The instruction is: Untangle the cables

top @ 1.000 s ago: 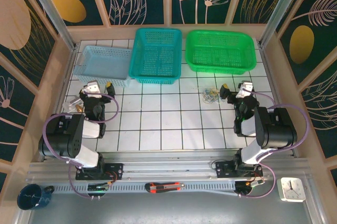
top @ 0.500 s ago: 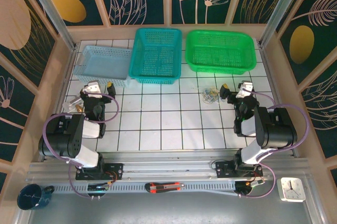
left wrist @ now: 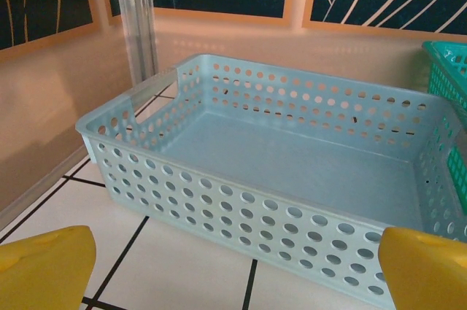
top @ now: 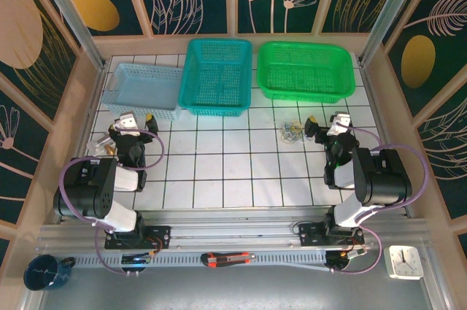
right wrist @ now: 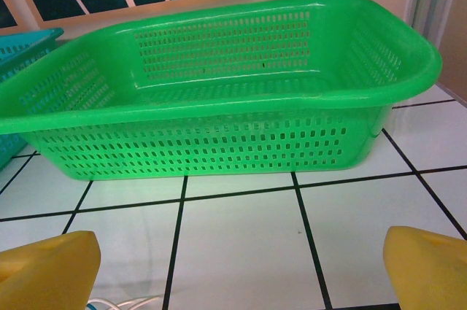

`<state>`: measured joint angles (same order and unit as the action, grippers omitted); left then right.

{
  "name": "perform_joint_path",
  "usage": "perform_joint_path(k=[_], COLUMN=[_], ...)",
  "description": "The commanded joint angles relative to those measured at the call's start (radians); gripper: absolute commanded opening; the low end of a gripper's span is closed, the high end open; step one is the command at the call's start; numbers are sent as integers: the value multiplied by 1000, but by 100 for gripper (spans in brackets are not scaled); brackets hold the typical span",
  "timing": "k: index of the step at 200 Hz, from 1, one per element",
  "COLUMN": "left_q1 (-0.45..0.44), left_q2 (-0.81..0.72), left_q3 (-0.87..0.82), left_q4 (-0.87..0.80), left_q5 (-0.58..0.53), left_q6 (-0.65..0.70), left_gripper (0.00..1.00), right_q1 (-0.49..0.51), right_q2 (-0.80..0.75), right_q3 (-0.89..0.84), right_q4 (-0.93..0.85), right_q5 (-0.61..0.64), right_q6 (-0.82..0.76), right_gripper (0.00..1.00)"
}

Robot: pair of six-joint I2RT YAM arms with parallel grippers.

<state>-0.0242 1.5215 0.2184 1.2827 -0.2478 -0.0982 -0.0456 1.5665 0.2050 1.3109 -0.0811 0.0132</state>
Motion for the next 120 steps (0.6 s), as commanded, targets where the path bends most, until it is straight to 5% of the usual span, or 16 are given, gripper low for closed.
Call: perform_joint_path(k=[1, 46, 83, 120], left_q1=[5, 4, 4, 4], left_q2=[7, -12, -135, -264], left_q3=[1, -9, 40, 92], left_q4=[38, 46, -150, -316], left_q5=[-15, 29, 7, -17], left_q6=[-14, 2, -1, -46], left_gripper=[99, 99, 99, 99], right_q1=[-10, -10, -8, -5], right_q2=[-2, -35, -175, -408], right_q3=[17, 14, -24, 81], right_q4=[10, -2, -53, -396], right_q5=[-17, 27, 57, 125], right_q6=[3, 25, 21, 134], right_gripper=[99, 99, 99, 99])
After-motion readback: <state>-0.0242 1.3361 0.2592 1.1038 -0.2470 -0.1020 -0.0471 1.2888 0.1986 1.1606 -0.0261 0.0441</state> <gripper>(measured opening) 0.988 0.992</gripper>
